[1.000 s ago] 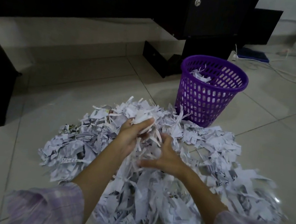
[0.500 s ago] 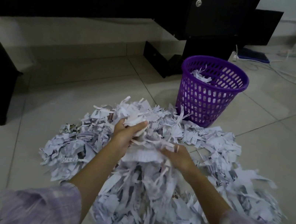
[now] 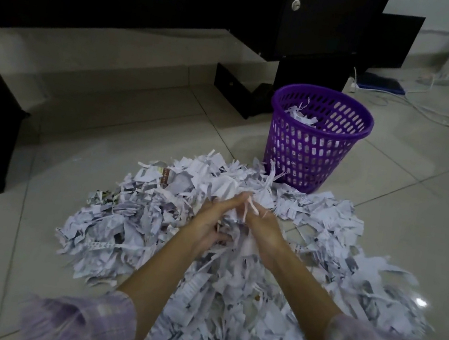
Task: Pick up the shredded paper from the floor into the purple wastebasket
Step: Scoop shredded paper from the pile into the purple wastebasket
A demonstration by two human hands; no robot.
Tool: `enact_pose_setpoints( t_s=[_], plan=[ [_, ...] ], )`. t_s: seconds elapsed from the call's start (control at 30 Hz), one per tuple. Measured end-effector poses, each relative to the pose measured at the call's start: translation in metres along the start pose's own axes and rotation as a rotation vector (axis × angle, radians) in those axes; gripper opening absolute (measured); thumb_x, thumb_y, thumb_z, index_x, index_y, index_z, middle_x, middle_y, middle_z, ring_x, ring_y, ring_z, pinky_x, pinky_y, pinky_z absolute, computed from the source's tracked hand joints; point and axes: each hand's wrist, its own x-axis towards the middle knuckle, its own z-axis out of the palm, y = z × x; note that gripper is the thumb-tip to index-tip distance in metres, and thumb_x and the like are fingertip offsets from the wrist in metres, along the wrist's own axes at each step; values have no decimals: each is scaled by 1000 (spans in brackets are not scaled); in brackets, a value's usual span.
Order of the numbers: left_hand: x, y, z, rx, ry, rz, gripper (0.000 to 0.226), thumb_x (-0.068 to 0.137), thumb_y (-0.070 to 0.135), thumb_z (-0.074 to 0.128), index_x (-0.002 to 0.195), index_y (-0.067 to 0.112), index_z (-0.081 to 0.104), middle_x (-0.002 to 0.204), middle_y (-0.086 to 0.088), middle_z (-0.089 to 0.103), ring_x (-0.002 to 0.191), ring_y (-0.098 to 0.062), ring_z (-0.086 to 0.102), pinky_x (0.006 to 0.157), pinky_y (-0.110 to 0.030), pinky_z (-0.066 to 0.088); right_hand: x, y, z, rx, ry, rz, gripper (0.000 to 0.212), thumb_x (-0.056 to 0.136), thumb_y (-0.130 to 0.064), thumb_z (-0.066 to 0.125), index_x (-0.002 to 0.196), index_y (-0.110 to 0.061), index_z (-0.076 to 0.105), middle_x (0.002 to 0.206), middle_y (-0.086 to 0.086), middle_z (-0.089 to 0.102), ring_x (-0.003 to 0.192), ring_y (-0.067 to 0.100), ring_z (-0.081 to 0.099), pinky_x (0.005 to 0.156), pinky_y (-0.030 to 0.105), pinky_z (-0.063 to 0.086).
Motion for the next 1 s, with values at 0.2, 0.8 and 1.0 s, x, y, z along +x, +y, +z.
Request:
enact_pose_setpoints(
  t_s=[0.2, 0.8, 1.0],
  plan=[
    [4, -13, 1, -117, 171, -32, 20, 75, 11, 68, 93, 2, 66, 77, -12, 61, 59, -22, 57, 53, -27, 46, -5, 3, 10, -274, -79, -83, 24, 92, -19, 62, 114, -15, 56, 105, 2, 63, 95, 18, 62, 71, 23, 50],
    [6, 22, -19, -328, 223, 23, 14, 80, 1, 56, 93, 4, 60, 88, -11, 62, 73, -23, 60, 51, -27, 54, -2, 24, -13, -759, -127, -65, 34, 82, -46, 70, 103, -20, 70, 104, 2, 71, 94, 20, 65, 85, 35, 52],
    [4, 39, -35, -285, 278, 94, 19, 80, 2, 57, 99, 6, 58, 97, -10, 61, 77, -21, 58, 58, -29, 53, -12, 31, -44, -487, -239, 149, 31, 89, -37, 64, 108, -14, 68, 105, 6, 69, 88, 19, 66, 75, 29, 51]
  ],
)
